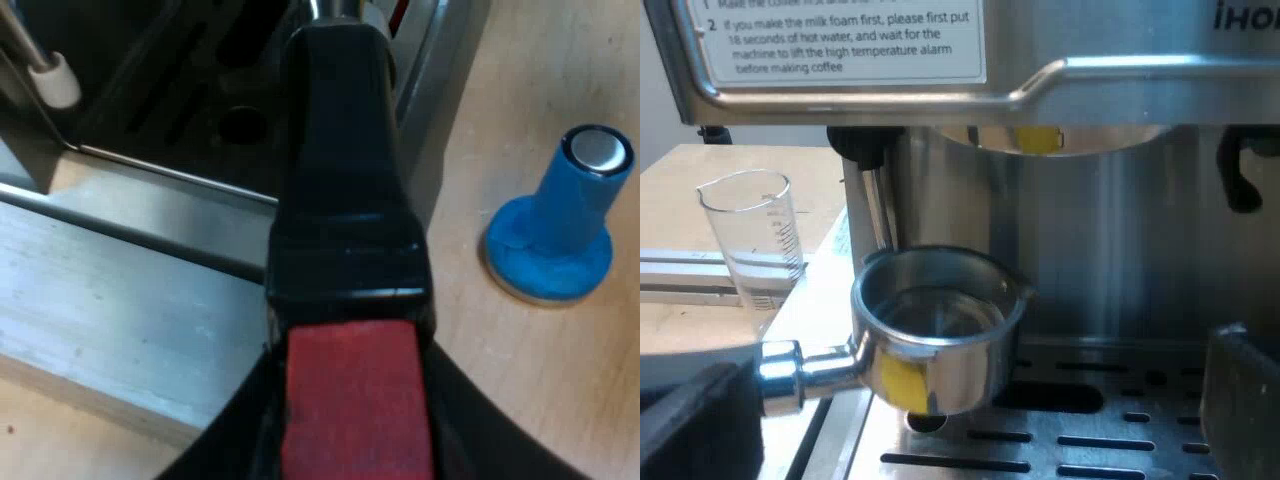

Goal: Put the handle in the coffee machine

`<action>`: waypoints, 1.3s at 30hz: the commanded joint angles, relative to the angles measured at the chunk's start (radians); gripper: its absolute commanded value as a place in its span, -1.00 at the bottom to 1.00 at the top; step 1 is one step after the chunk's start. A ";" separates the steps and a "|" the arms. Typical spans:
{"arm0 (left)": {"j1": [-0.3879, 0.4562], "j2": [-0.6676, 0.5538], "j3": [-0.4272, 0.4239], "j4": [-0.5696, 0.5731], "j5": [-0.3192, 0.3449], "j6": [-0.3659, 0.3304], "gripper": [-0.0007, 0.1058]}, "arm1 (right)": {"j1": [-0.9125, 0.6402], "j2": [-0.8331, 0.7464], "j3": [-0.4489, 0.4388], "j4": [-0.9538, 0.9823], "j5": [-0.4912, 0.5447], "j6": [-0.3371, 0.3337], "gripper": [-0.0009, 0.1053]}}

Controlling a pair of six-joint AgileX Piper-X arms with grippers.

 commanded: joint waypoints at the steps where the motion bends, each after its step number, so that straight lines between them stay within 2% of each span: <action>1: -0.018 -0.006 -0.034 0.010 0.090 0.012 -0.96 | -0.003 -0.001 -0.008 -0.008 0.004 -0.013 0.72; 10: -0.112 0.002 -0.053 0.008 0.097 -0.007 -0.96 | -0.003 -0.001 -0.008 -0.008 0.004 -0.013 0.72; 15: -0.119 0.002 -0.053 -0.019 0.107 -0.049 -0.96 | -0.003 -0.001 -0.008 -0.014 0.004 -0.013 0.72; 19: -0.119 0.002 -0.053 -0.059 0.122 -0.114 -0.96 | -0.003 -0.001 -0.008 -0.058 0.003 -0.013 0.72; 25: -0.135 0.002 -0.053 -0.059 0.119 -0.139 -0.96 | -0.003 -0.001 -0.008 -0.068 -0.066 -0.013 0.72; 33: -0.166 0.002 -0.060 -0.066 0.119 -0.157 -0.96 | -0.003 -0.001 -0.008 -0.068 -0.066 -0.013 0.72; 35: -0.162 0.002 -0.070 -0.109 0.123 -0.211 -0.96 | 0.001 -0.001 -0.008 -0.068 -0.066 -0.013 0.72; 39: -0.166 0.002 -0.085 -0.127 0.123 -0.224 -0.96 | 0.000 -0.001 -0.008 -0.068 -0.066 -0.013 0.72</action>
